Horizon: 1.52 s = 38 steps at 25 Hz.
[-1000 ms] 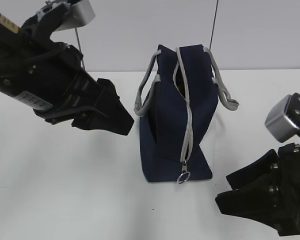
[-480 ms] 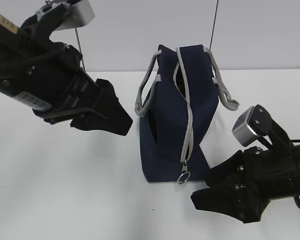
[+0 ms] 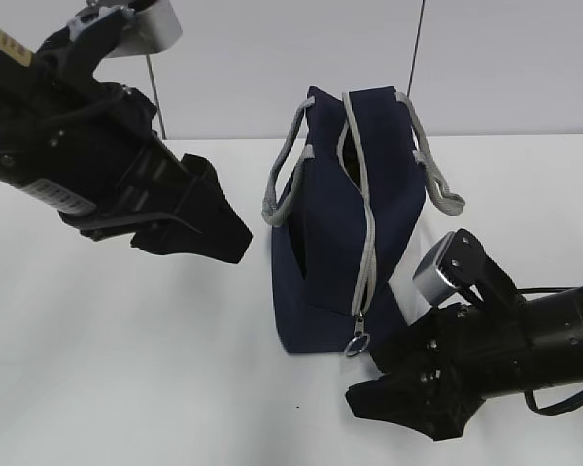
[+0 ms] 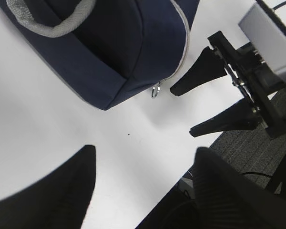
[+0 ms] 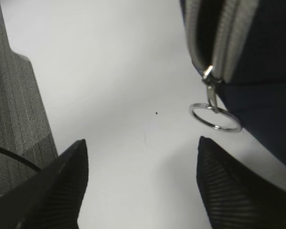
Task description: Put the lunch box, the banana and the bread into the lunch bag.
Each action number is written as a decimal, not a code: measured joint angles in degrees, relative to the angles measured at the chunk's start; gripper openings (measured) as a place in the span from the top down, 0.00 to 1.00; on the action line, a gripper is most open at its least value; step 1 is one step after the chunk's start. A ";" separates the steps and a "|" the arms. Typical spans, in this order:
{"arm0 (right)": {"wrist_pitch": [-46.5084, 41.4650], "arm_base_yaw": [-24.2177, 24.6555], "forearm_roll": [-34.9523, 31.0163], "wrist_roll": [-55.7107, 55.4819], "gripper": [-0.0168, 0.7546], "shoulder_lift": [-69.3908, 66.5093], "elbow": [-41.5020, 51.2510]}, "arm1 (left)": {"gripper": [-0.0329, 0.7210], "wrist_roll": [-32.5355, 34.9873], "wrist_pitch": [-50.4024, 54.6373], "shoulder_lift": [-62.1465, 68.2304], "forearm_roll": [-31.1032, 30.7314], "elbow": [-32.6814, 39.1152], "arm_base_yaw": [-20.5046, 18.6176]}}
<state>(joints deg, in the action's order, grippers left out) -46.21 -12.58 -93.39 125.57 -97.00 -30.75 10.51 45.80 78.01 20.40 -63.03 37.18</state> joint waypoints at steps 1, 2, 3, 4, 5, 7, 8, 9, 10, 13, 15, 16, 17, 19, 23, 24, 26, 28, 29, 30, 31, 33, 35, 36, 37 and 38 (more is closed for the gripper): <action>0.15 0.00 -1.34 1.34 0.30 -0.61 0.00 | 0.37 0.00 0.00 -0.14 0.00 0.05 0.00; 0.14 0.00 -2.62 2.56 0.30 -1.13 0.00 | 0.37 0.00 0.00 -0.28 -0.02 0.04 0.00; 0.25 0.00 -3.50 3.43 0.30 -1.68 0.00 | 0.37 0.00 0.05 -0.44 -0.02 0.04 0.00; 0.39 0.00 -4.39 4.36 0.30 -2.36 -0.10 | 0.37 0.00 0.05 -0.50 -0.07 0.04 0.00; 0.67 0.00 -5.22 5.10 0.30 -2.82 -0.10 | 0.37 0.00 0.05 -0.55 -0.07 0.04 0.00; 0.96 0.00 -6.74 6.22 0.30 -3.59 -0.30 | 0.37 0.00 0.12 -0.55 -0.13 0.04 0.00; 1.06 0.00 -7.49 6.92 0.30 -3.96 -0.30 | 0.37 0.00 0.17 -0.55 -0.13 0.04 0.00; 1.06 0.00 -8.25 7.64 0.30 -4.13 -0.35 | 0.37 0.00 0.17 -0.55 -0.19 0.04 0.00; 1.09 0.00 -8.92 8.12 0.30 -4.43 -0.35 | 0.37 0.00 0.17 -0.55 -0.19 0.04 0.00; 1.47 0.00 -10.17 9.43 0.30 -5.03 -0.44 | 0.37 0.00 0.24 -0.55 -0.19 0.04 0.00; 1.47 0.00 -10.30 9.71 0.30 -5.83 -0.58 | 0.37 0.00 0.24 -0.55 -0.19 0.04 0.00; 1.22 0.00 -10.40 9.81 0.30 -6.21 -0.71 | 0.37 0.00 0.24 -0.55 -0.19 0.04 0.00; 0.83 0.00 -10.40 9.83 0.30 -6.70 -0.96 | 0.37 0.00 0.24 -0.55 -0.23 0.04 0.00; 0.34 0.00 -10.43 9.93 0.30 -7.22 -1.63 | 0.37 0.00 0.31 -0.55 -0.23 0.04 0.00; 0.11 0.00 -10.43 9.93 0.30 -7.48 -3.00 | 0.37 0.00 0.40 -0.55 -0.23 0.06 0.00; 0.11 0.00 -10.43 9.93 0.30 -7.48 -3.32 | 0.37 0.00 0.40 -0.55 -0.23 0.06 0.00; 0.00 -0.02 -10.43 9.93 0.30 -7.48 -3.86 | 0.37 0.00 0.40 -0.55 -0.23 0.06 0.00; -0.12 -0.02 -10.43 9.93 0.30 -7.48 -4.22 | 0.37 0.00 0.45 -0.55 -0.23 0.06 0.00; -0.12 -0.02 -10.43 9.93 0.30 -7.58 -4.31 | 0.37 0.00 0.45 -0.55 -0.23 0.06 0.00; -0.12 -0.02 -10.43 9.93 0.30 -7.71 -4.46 | 0.37 0.00 0.45 -0.55 -0.23 0.06 0.00; -0.27 -0.02 -10.43 9.93 0.30 -7.96 -4.56 | 0.37 0.00 0.45 -0.55 -0.23 0.06 0.00; -0.57 -0.02 -10.43 9.93 0.30 -8.63 -4.69 | 0.37 0.00 0.50 -0.55 -0.23 0.06 0.00; -0.99 -0.12 -10.43 9.93 0.30 -9.58 -5.21 | 0.37 0.00 0.47 -0.55 -0.23 0.06 0.00; -1.42 -0.12 -10.43 9.93 0.30 -10.14 -5.43 | 0.37 0.00 0.47 -0.55 -0.23 0.06 0.00; -1.86 -0.12 -10.43 9.93 0.30 -10.71 -5.64 | 0.37 0.00 0.47 -0.55 -0.31 0.06 0.00; -2.46 -0.12 -10.43 9.93 0.30 -11.22 -5.69 | 0.37 0.00 0.51 -0.55 -0.30 0.06 0.00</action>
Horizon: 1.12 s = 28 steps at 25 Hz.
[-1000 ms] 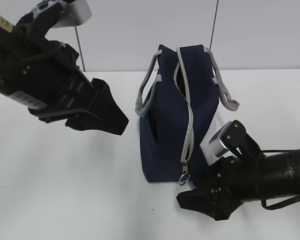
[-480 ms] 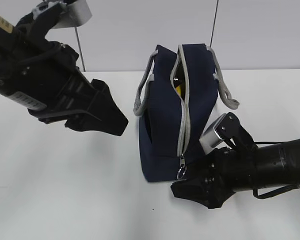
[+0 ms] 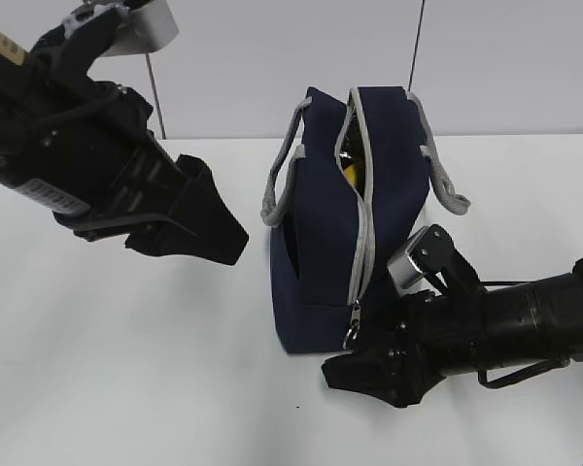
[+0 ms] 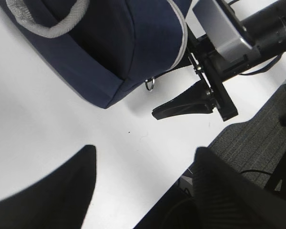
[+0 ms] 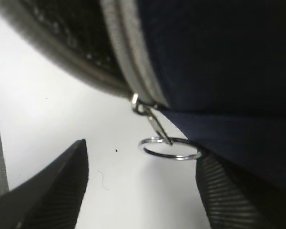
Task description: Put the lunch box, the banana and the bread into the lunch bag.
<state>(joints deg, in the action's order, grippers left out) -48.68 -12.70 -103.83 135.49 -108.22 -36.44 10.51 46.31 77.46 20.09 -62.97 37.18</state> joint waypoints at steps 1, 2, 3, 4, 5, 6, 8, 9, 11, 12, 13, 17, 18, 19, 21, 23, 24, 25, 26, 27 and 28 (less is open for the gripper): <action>-0.64 0.00 0.00 0.00 0.30 -0.42 0.00 | 0.37 0.00 0.09 0.00 0.00 0.00 0.00; -1.16 -0.13 0.00 0.00 0.30 -0.56 0.00 | 0.37 0.00 0.23 0.00 0.00 0.00 0.00; -1.62 -0.12 0.00 0.00 0.30 -0.80 0.00 | 0.37 0.00 0.44 0.00 0.00 0.00 0.00; -1.91 -0.12 0.00 0.00 0.30 -0.93 0.00 | 0.37 0.00 0.51 0.00 0.00 0.00 0.00; -2.13 -0.12 0.00 0.00 0.30 -0.93 0.00 | 0.37 0.00 0.58 0.00 -0.06 0.00 0.00; -2.28 -0.12 0.00 0.00 0.30 -1.04 0.00 | 0.37 0.00 0.72 0.00 -0.06 0.00 0.00; -2.75 -0.12 0.00 0.00 0.30 -1.04 0.00 | 0.37 0.00 0.81 0.00 -0.12 0.00 0.00; -3.18 -0.12 0.00 0.00 0.30 -1.12 0.00 | 0.37 0.00 0.81 0.00 -0.12 0.00 0.00; -3.80 -0.12 0.00 0.00 0.33 -1.12 0.00 | 0.37 0.00 0.88 0.00 -0.18 0.00 0.00; -3.80 -0.12 0.00 0.00 0.35 -1.12 -0.09 | 0.38 0.00 0.97 0.00 -0.24 0.00 0.00; -3.80 -0.12 0.00 0.00 0.37 -1.12 -0.09 | 0.38 0.00 1.01 0.00 -0.28 0.00 0.00; -3.80 -0.12 0.00 0.02 0.49 -1.12 -0.09 | 0.38 0.00 1.22 0.00 -0.38 0.00 0.00; -3.80 -0.12 0.00 0.02 0.52 -1.12 -0.09 | 0.38 0.00 1.27 0.00 -0.38 0.00 0.00; -3.80 -0.12 0.00 0.02 0.54 -1.12 -0.09 | 0.38 0.00 1.29 0.00 -0.38 0.00 0.00; -3.17 -0.12 0.00 0.02 0.59 -1.12 -0.09 | 0.38 0.00 1.52 0.00 -0.43 0.00 0.00; -2.50 -0.12 -0.09 0.02 0.62 -1.12 -0.09 | 0.38 0.00 1.59 0.00 -0.43 0.00 0.00; -2.09 -0.12 -0.09 0.02 0.63 -1.12 -0.09 | 0.38 0.00 1.65 0.00 -0.43 0.00 0.00; -1.95 -0.12 -0.09 0.02 0.63 -1.12 -0.09 | 0.38 0.00 1.69 0.00 -0.43 0.00 0.00; -1.81 -0.12 -0.09 0.02 0.64 -1.12 -0.09 | 0.38 0.00 1.69 0.00 -0.43 0.00 0.00; -1.69 -0.12 -0.09 0.02 0.65 -1.12 -0.09 | 0.38 0.00 1.72 0.00 -0.45 0.00 0.00; -1.69 -0.12 -0.09 0.02 0.66 -1.12 -0.09 | 0.38 0.00 1.83 0.00 -0.45 0.00 0.00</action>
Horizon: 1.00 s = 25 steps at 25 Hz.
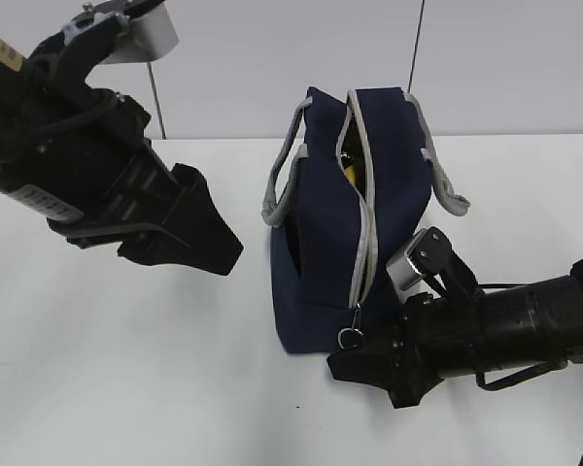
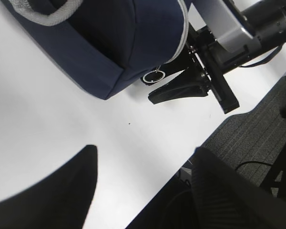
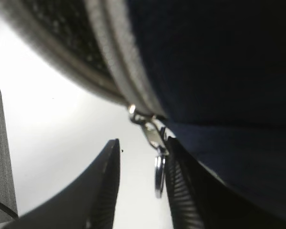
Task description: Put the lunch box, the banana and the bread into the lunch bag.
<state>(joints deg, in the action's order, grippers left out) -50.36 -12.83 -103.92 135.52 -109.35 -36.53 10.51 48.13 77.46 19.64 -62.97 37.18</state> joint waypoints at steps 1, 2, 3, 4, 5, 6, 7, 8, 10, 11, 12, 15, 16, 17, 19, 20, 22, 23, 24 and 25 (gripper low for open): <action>0.00 0.00 0.00 0.00 0.68 0.00 0.00 | 0.38 0.00 0.00 0.00 0.00 0.00 0.00; 0.10 0.00 0.00 0.00 0.70 0.00 0.00 | 0.38 0.00 0.00 0.00 0.00 0.00 0.00; 0.25 0.00 0.00 0.00 0.73 0.00 0.00 | 0.38 0.00 0.04 0.00 0.00 0.00 0.00; 0.56 0.00 0.00 -0.21 0.75 0.00 -0.10 | 0.38 0.00 0.04 0.00 0.00 0.00 0.00; 1.03 0.00 0.00 -0.58 0.78 0.00 -0.04 | 0.38 0.00 0.04 0.00 0.00 0.00 0.00; 1.46 0.00 0.00 -1.01 0.81 0.00 -0.13 | 0.38 0.00 0.04 0.00 0.00 0.00 0.00; 1.80 0.00 0.00 -1.29 0.84 0.00 -0.13 | 0.38 0.00 0.04 0.00 0.00 0.00 0.00; 1.79 0.00 0.00 -1.73 0.87 0.00 -0.13 | 0.38 0.00 0.04 0.00 0.00 0.00 0.00; 1.91 0.00 0.00 -2.98 0.94 0.00 -0.13 | 0.38 0.00 0.04 0.00 0.00 0.00 0.00; 1.91 0.00 0.00 -3.73 0.97 0.00 -0.13 | 0.38 0.00 0.04 0.00 0.00 0.00 0.00; 1.99 0.00 0.00 -4.55 0.99 0.00 -0.13 | 0.38 0.00 0.04 0.00 0.00 0.00 0.00; 1.99 0.00 0.13 -6.54 1.00 0.00 -0.13 | 0.39 0.00 0.25 0.00 -0.04 0.00 0.00; 2.03 0.00 0.60 -7.38 1.00 0.00 -0.13 | 0.39 0.00 0.31 0.00 -0.04 0.00 0.00; 2.13 0.00 1.24 -8.19 1.00 0.28 -0.13 | 0.39 0.00 0.40 0.00 -0.04 0.00 0.00; 2.15 0.00 2.84 -10.66 1.00 1.23 -0.13 | 0.39 0.00 0.62 0.00 -0.04 0.00 0.00; 2.15 0.00 3.42 -12.15 1.00 1.94 -0.13 | 0.39 0.00 0.75 0.00 -0.04 0.00 0.00; 2.39 0.00 5.20 -15.28 1.00 3.29 -0.13 | 0.39 0.00 0.82 0.00 -0.04 0.00 0.00; 2.69 0.00 6.23 -17.16 1.00 4.08 -0.13 | 0.39 0.00 0.89 0.00 -0.04 0.00 0.00; 3.13 0.00 7.60 -18.84 1.00 4.90 -0.13 | 0.39 0.00 1.00 0.00 -0.04 0.00 0.00; 3.42 0.00 9.15 -20.95 1.00 5.71 -0.13 | 0.39 0.00 1.11 0.00 -0.04 0.00 0.00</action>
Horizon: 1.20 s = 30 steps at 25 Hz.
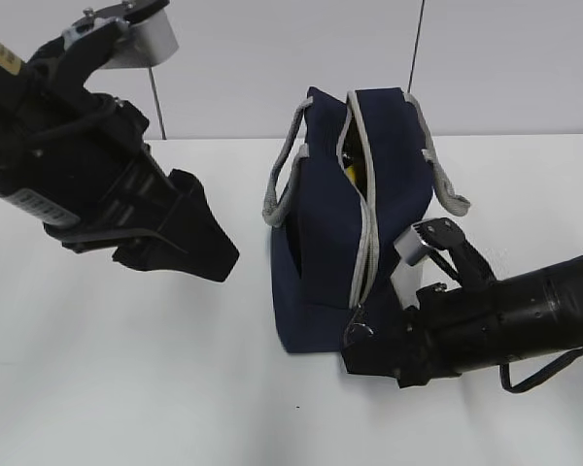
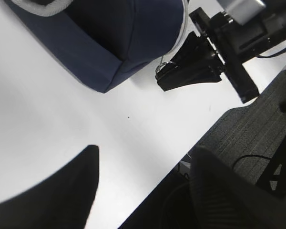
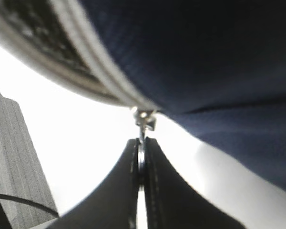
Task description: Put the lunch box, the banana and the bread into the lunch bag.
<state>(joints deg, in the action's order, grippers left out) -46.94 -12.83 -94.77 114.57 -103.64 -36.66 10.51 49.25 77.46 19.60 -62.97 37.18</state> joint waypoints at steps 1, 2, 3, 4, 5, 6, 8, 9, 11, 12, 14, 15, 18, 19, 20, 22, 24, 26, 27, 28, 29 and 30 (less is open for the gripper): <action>0.29 0.00 1.60 -2.15 1.00 1.05 0.00 | 0.39 0.00 0.07 0.00 0.00 0.00 0.00; 0.45 0.00 2.90 -4.24 1.00 2.15 0.00 | 0.39 0.00 0.14 0.00 0.00 0.00 0.00; 0.66 0.00 4.32 -5.98 1.00 3.30 0.00 | 0.39 0.00 0.19 0.00 0.00 0.00 0.00; 0.69 0.00 5.63 -8.08 1.00 4.22 0.00 | 0.39 0.00 0.25 0.00 0.00 0.00 0.00; 0.73 0.00 6.77 -10.12 1.00 5.33 0.00 | 0.39 0.00 0.25 0.00 0.00 0.00 0.00; 1.00 0.00 8.12 -11.75 1.00 6.39 0.00 | 0.39 0.00 0.32 0.00 0.00 0.00 0.00; 1.68 0.00 10.68 -15.67 1.00 8.26 0.00 | 0.39 0.00 0.44 0.00 0.00 0.00 0.00; 2.21 0.00 12.08 -17.46 1.00 9.25 0.00 | 0.39 0.00 0.44 0.00 0.00 0.00 0.00; 2.51 0.00 14.46 -20.26 1.00 10.96 0.00 | 0.39 0.00 0.48 0.00 0.00 0.00 0.00; 2.63 0.00 15.26 -21.48 1.00 11.91 0.00 | 0.39 0.00 0.48 0.00 0.00 0.00 0.00; 2.70 0.00 16.68 -23.22 1.00 13.75 0.00 | 0.40 0.00 0.48 -0.11 0.00 0.00 0.00; 2.87 0.00 17.07 -23.94 1.00 14.78 0.00 | 0.40 0.00 0.48 -0.23 0.00 0.00 0.00; 3.68 0.00 18.58 -26.07 1.00 17.49 -0.81 | 0.40 0.00 0.42 -0.48 0.00 0.00 0.00; 4.21 0.00 19.18 -27.01 1.00 18.38 -1.40 | 0.40 0.07 0.22 -0.48 0.00 0.00 0.00; 4.62 0.00 20.29 -27.99 1.00 19.15 -2.01 | 0.40 0.35 -0.19 -0.48 0.00 0.00 0.00; 4.88 0.00 22.79 -30.69 1.00 20.25 -3.95 | 0.40 0.98 -1.12 -0.48 0.26 0.00 0.00; 4.91 0.00 25.84 -33.08 1.00 20.77 -6.21 | 0.40 1.52 -1.73 -0.48 0.45 0.00 0.00; 4.91 0.00 28.22 -35.09 1.00 20.77 -8.80 | 0.40 1.76 -2.17 -0.48 0.50 0.00 0.00; 4.91 0.00 29.22 -35.74 1.00 20.80 -9.82 | 0.40 1.91 -2.45 -0.48 0.52 0.00 0.00; 4.91 0.00 30.31 -36.54 1.00 20.90 -11.08 | 0.40 2.04 -2.74 -0.48 0.52 0.00 0.00; 4.80 0.00 31.07 -37.30 1.00 20.90 -12.34 | 0.40 2.16 -2.94 -0.48 0.52 0.00 0.00; 4.80 0.00 31.81 -37.81 1.00 20.90 -13.38 | 0.40 2.32 -3.17 -0.48 0.56 0.00 0.00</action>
<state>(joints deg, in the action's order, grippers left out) -42.14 -12.83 -62.96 76.76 -82.74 -50.03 12.83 46.07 76.98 20.16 -62.97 37.18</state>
